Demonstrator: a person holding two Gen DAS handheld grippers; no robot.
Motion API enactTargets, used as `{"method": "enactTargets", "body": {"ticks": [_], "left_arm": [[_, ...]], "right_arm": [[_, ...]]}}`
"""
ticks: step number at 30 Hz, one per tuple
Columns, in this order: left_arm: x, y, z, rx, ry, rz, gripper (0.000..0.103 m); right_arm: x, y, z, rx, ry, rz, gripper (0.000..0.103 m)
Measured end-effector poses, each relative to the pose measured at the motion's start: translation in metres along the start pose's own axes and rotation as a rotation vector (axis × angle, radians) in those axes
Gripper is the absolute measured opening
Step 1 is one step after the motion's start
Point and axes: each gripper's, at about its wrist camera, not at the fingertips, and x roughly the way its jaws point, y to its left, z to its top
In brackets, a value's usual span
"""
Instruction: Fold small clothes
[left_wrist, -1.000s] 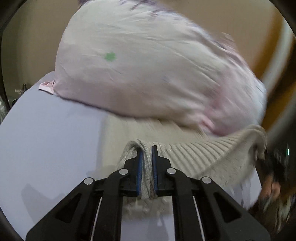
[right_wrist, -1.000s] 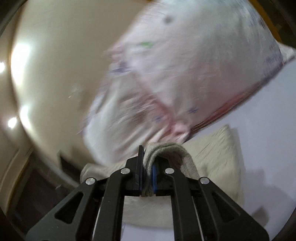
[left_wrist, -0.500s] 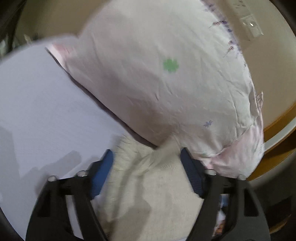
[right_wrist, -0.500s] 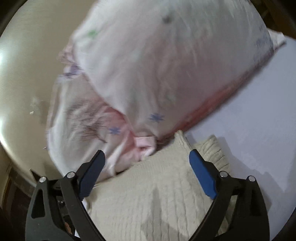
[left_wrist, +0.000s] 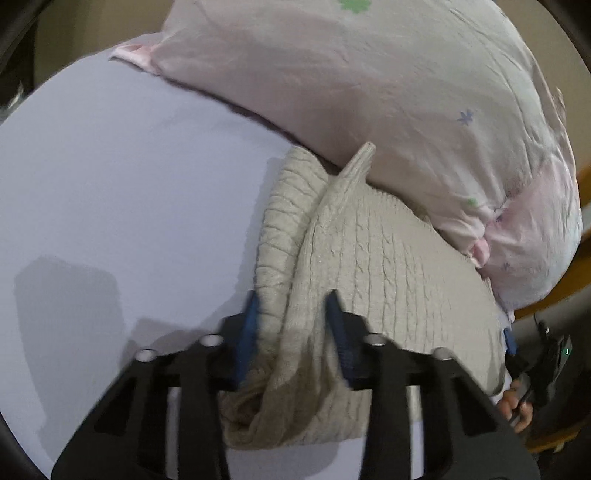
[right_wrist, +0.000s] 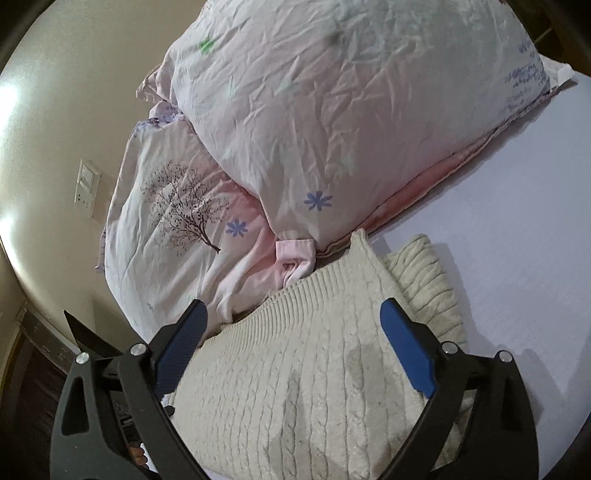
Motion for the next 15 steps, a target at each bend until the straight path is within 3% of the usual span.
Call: {"method": "enactTargets", "body": {"ticks": [2, 5, 7, 11, 15], "left_arm": [[0.001, -0.003, 0.0, -0.033, 0.001, -0.016, 0.017], [-0.016, -0.022, 0.002, -0.036, -0.015, -0.13, 0.015], [-0.031, -0.056, 0.0, 0.016, -0.046, -0.2, 0.015], [-0.034, -0.163, -0.013, 0.187, -0.049, -0.353, 0.014], [0.013, -0.266, -0.047, 0.332, 0.041, -0.505, 0.014]], "right_arm": [[-0.003, -0.002, 0.002, 0.01, 0.001, 0.011, 0.094], [-0.011, -0.006, 0.007, 0.034, -0.017, 0.037, 0.094], [-0.018, -0.009, 0.012, 0.05, -0.035, 0.053, 0.094], [-0.032, -0.012, 0.02, 0.063, -0.075, 0.073, 0.094], [-0.045, -0.012, 0.028, 0.028, -0.123, 0.053, 0.094]]}}
